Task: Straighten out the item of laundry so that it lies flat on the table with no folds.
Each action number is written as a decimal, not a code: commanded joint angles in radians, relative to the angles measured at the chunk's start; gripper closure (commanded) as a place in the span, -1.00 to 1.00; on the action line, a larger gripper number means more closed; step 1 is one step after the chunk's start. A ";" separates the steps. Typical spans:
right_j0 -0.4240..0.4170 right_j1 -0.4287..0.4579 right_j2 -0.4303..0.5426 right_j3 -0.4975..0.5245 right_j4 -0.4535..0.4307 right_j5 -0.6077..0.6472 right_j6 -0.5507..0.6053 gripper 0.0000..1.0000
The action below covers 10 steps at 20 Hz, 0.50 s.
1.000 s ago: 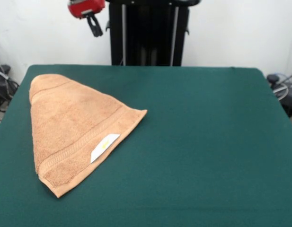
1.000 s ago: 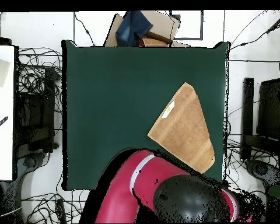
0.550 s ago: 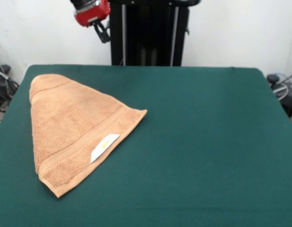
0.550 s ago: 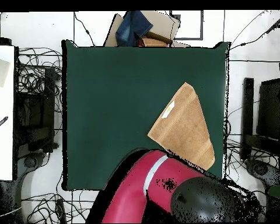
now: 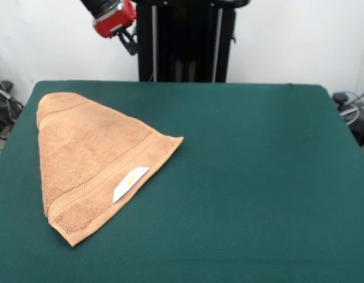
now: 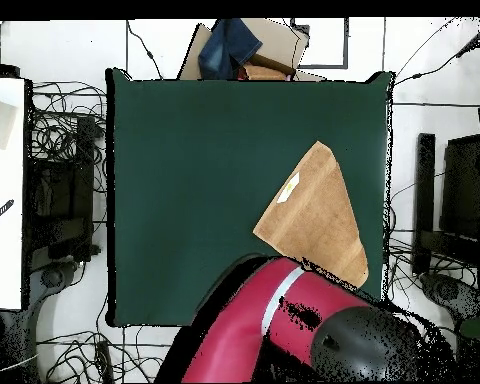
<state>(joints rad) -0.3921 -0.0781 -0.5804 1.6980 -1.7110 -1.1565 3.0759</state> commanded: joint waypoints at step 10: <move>0.044 0.041 0.180 -0.297 -0.127 -0.110 0.523 1.00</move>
<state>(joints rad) -0.3738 -0.0851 -0.5792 1.6044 -1.7942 -1.2096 3.2705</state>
